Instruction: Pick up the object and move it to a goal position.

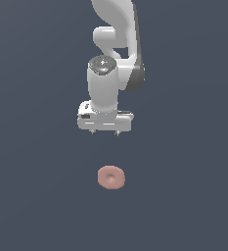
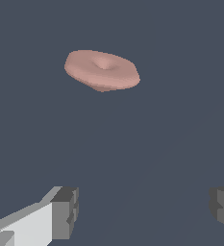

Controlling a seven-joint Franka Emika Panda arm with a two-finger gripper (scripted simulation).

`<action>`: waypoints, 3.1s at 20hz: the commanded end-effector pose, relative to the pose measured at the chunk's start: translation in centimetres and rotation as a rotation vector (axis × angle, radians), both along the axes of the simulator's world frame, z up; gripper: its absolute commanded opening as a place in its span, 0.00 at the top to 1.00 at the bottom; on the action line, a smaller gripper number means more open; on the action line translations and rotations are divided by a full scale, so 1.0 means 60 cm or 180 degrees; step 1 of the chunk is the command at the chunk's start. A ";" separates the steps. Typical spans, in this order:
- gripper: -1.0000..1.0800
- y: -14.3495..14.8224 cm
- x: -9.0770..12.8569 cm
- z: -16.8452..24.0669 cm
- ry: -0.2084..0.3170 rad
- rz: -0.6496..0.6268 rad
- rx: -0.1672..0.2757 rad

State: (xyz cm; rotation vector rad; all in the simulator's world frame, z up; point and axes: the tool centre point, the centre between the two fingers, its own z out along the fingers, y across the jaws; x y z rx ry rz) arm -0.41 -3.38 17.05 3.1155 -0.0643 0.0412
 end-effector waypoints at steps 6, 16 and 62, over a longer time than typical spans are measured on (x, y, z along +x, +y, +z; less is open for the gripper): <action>0.04 0.001 0.007 0.009 -0.0052 0.0003 -0.0042; 0.04 0.003 0.013 0.017 -0.0101 0.0012 -0.0081; 0.04 0.019 0.173 -0.101 -0.0016 -0.3485 0.0118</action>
